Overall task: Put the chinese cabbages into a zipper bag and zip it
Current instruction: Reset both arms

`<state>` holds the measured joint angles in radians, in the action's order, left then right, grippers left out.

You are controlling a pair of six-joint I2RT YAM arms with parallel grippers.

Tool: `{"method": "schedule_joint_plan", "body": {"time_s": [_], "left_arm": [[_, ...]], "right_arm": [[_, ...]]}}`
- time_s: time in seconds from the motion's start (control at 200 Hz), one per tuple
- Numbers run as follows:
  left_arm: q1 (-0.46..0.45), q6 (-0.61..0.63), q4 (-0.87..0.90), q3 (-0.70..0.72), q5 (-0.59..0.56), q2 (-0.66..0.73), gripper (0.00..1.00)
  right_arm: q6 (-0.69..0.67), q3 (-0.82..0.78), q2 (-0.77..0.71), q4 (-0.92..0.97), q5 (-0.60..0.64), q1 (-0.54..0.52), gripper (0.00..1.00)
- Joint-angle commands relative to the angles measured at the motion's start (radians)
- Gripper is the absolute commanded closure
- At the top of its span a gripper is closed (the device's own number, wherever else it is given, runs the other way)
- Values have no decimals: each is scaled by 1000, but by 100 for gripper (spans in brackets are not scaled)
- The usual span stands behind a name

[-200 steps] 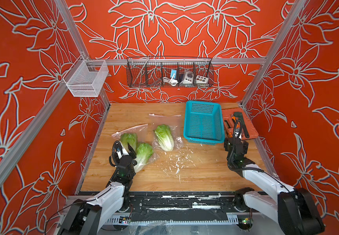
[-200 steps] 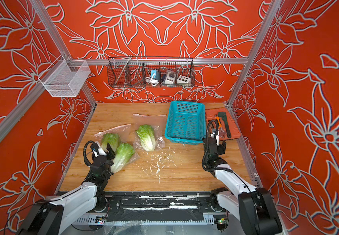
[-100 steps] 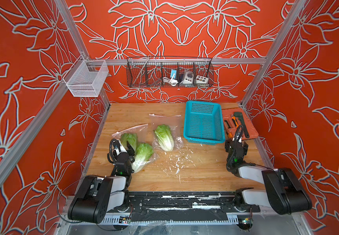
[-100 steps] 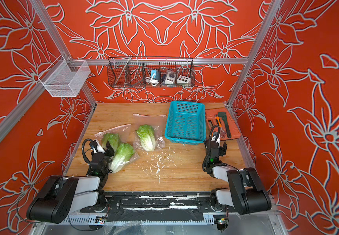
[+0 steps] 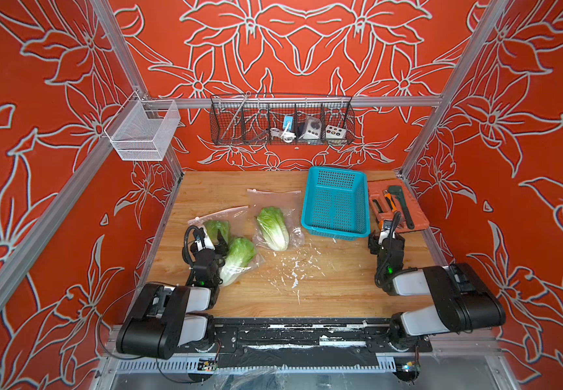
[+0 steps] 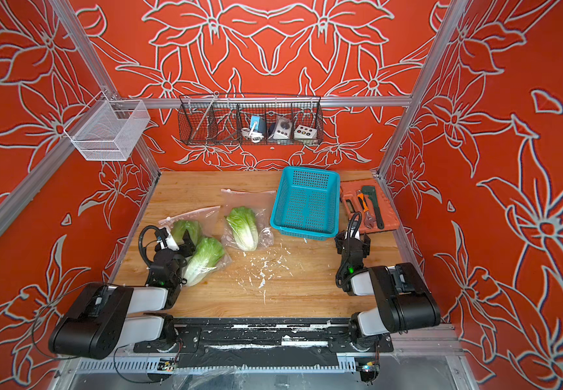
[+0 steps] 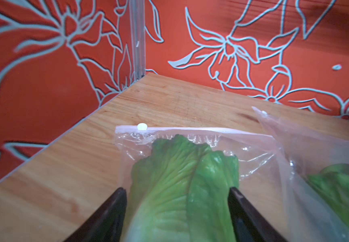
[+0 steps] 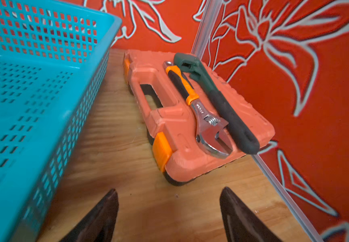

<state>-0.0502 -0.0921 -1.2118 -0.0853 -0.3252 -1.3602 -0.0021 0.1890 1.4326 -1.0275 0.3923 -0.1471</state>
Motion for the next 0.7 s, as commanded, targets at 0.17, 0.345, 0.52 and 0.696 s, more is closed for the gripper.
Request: {"method": "schedule_joint_plan", "body": {"time_s": [0.17, 0.345, 0.52, 0.696], "left_arm": [[-15, 51, -63, -7, 67, -51, 1], [-17, 55, -71, -1, 71, -50, 1], [-20, 55, -49, -9, 69, -45, 1], [-21, 55, -40, -11, 69, -40, 1]], "right_arm": [[5, 36, -16, 28, -30, 31, 1], [5, 99, -9, 133, -32, 31, 1], [8, 102, 1, 126, -44, 38, 1], [9, 102, 2, 129, -50, 42, 1]]}}
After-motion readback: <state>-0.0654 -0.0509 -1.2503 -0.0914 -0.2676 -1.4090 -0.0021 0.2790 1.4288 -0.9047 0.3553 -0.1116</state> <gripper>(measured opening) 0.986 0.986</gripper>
